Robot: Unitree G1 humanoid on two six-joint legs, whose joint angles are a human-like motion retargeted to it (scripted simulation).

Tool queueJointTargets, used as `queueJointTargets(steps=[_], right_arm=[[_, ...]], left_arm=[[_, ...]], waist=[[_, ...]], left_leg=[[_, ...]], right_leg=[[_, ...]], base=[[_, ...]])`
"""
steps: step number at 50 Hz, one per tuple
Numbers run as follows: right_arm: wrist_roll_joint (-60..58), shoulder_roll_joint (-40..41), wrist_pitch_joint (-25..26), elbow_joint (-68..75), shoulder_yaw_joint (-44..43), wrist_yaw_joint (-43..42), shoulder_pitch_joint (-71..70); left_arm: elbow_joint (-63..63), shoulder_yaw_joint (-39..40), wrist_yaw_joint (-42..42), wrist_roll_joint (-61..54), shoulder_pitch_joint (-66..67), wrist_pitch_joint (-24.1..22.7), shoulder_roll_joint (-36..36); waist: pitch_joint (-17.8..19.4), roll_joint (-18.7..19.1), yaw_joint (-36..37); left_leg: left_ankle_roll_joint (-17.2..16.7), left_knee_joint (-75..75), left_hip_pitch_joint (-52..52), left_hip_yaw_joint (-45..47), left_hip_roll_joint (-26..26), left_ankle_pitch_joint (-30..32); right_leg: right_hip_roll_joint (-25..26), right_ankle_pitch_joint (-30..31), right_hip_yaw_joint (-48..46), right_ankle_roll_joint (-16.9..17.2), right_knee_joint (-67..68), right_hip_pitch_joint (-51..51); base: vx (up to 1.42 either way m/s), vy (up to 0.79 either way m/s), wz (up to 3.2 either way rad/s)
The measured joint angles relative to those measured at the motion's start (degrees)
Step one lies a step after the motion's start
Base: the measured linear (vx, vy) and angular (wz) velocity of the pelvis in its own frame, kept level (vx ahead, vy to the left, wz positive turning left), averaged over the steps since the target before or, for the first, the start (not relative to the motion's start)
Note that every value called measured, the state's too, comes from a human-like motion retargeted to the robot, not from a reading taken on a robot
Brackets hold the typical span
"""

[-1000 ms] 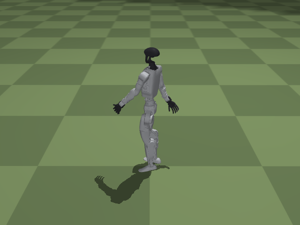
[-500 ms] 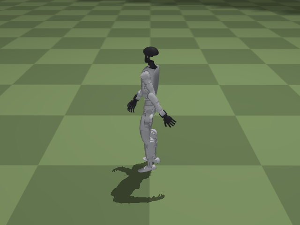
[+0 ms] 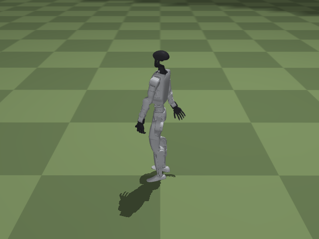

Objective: In place motions

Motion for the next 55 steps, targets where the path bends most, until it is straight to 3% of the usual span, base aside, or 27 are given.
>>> queueJointTargets(steps=[6, 11, 15, 17, 18, 20, 23, 28, 30, 32, 35, 40, 44, 47, 55], right_arm=[[3.28, 0.48, 0.91, -0.50, -0.40, -1.78, -0.99], [3.94, 4.37, -0.72, -5.66, 1.60, 1.35, -2.98], [1.87, 7.57, 1.66, -10.64, 6.08, 1.16, -5.33], [-5.34, 7.99, 3.70, -12.12, 9.87, -1.61, -6.91], [-10.04, 7.85, 3.51, -12.67, 12.00, -2.60, -7.79], [-20.35, 7.07, 2.26, -14.33, 16.50, -2.91, -9.45], [-27.87, 5.46, -2.39, -16.77, 18.94, -2.03, -10.73], [-21.35, 4.98, -5.03, -17.19, 14.96, -0.34, -11.18], [-13.01, 5.81, -4.25, -16.11, 13.07, 1.22, -11.18], [-4.68, 6.75, -3.16, -15.14, 10.61, 2.78, -10.84], [1.01, 7.18, -1.58, -13.91, 8.48, 2.17, -10.02], [-4.53, 6.14, -3.80, -12.18, 9.77, 2.47, -8.75], [-7.57, 5.77, -4.59, -12.51, 10.16, 3.66, -8.54], [-7.85, 5.86, -4.10, -12.37, 10.37, 4.01, -8.81], [-8.14, 6.27, -3.97, -13.39, 10.10, 4.42, -9.15]], left_arm=[[-3.74, 0.13, -1.93, 1.12, 0.36, -1.73, 1.39], [1.79, 3.21, -0.25, 0.33, 2.48, -1.71, 2.15], [10.70, 6.34, 0.87, 0.31, 3.50, 0.39, 2.84], [12.87, 7.09, 2.07, 0.47, 5.31, 1.77, 2.93], [12.88, 7.26, 2.76, 0.67, 6.70, 2.44, 2.95], [12.88, 8.57, 4.45, 1.54, 9.40, 2.89, 2.99], [12.55, 8.99, 5.70, 3.47, 12.88, 1.65, 3.07], [11.38, 10.94, 2.25, 3.63, 17.81, -0.79, 3.34], [11.32, 13.38, -0.11, 2.23, 19.23, -1.10, 3.37], [11.78, 14.89, -0.55, 0.69, 19.42, 0.42, 3.44], [12.59, 14.74, -0.35, -0.02, 18.90, 1.68, 4.00], [11.38, 11.91, 1.39, 1.54, 16.86, 2.24, 4.29], [9.45, 11.31, 2.39, 1.67, 14.97, 1.77, 2.74], [8.37, 9.48, 4.33, 1.63, 14.15, 1.65, 1.88], [9.52, 2.08, 6.39, 7.56, 11.69, 3.16, 1.69]], waist=[[0.94, -0.11, -1.06], [2.05, -0.45, -1.80], [3.84, -1.22, -11.74], [4.66, -1.19, -16.26], [5.14, -1.18, -18.23], [5.70, -1.58, -13.53], [5.85, -1.92, -13.65], [3.66, -1.43, -23.42], [4.42, -0.90, -19.02], [6.24, -0.74, -6.92], [5.66, -0.92, -8.19], [4.97, -2.22, -4.47], [5.20, -2.11, 7.94], [4.65, -1.28, 12.55], [3.25, 0.06, 13.62]], left_leg=[[0.25, -0.42, 0.65, 2.88, 0.36, -0.64], [0.33, -0.90, 1.14, 5.03, 0.91, -0.79], [1.56, -0.82, 0.08, -3.16, -1.21, 0.47], [1.97, -0.59, -0.86, -7.46, -1.78, 1.18], [2.15, -0.44, -1.30, -9.36, -2.01, 1.48], [1.85, -0.77, -0.69, -4.15, -0.82, 0.91], [0.45, -0.59, -0.64, -4.60, -0.14, 0.31], [-3.40, 0.98, -2.29, -15.15, -0.60, -1.80], [-2.40, 1.48, -4.02, -10.96, 0.64, -0.38], [1.73, -0.96, -3.02, 0.28, 0.54, 1.59], [1.15, -0.78, -2.68, -2.67, -0.18, 1.55], [1.20, -0.14, -1.56, -2.44, -1.54, 1.46], [3.65, -3.02, 0.93, 8.66, -2.93, 1.08], [5.25, -3.79, 2.16, 13.31, -4.47, -0.85], [4.55, -3.79, 3.54, 15.25, -3.72, -1.83]], right_leg=[[0.26, 0.98, 2.43, 0.11, 1.05, -1.96], [0.45, 1.65, 4.50, 0.63, 1.62, -3.01], [0.34, 2.55, -4.05, -0.94, -0.82, -1.22], [-0.14, 2.77, -8.35, -0.48, -2.06, -0.01], [-0.33, 2.92, -10.27, -0.28, -2.46, 0.39], [-0.29, 2.85, -4.92, -0.14, -0.07, -1.84], [-1.55, 3.15, -5.01, 0.62, 1.02, -3.06], [-7.72, 1.09, -14.81, 3.12, 3.25, -4.04], [-5.79, 1.11, -11.76, 2.63, 4.00, -4.74], [-0.74, 2.50, -1.75, 1.30, 3.78, -4.67], [-1.54, 1.54, -4.80, 0.76, 2.60, -3.17], [-1.88, 1.94, -5.30, -0.19, -0.10, -0.43], [1.29, 3.25, 4.90, -1.41, -0.52, -0.94], [3.39, 3.43, 9.62, -2.24, 0.17, -1.80], [4.85, 3.24, 11.50, -2.81, 0.39, -1.66]], base=[[-0.02, 0.04, -0.45], [-0.04, 0.01, -0.33], [-0.06, 0.02, 1.80], [-0.05, 0.04, 1.81], [-0.06, 0.03, 0.66], [-0.06, 0.04, -1.08], [-0.06, 0.06, -0.13], [-0.05, 0.05, 1.58], [0.00, 0.03, -2.15], [0.01, 0.01, -3.58], [0.03, -0.01, 0.30], [0.05, -0.01, -0.03], [0.03, -0.01, -2.23], [0.02, -0.03, -1.39], [-0.01, -0.03, -0.21]])
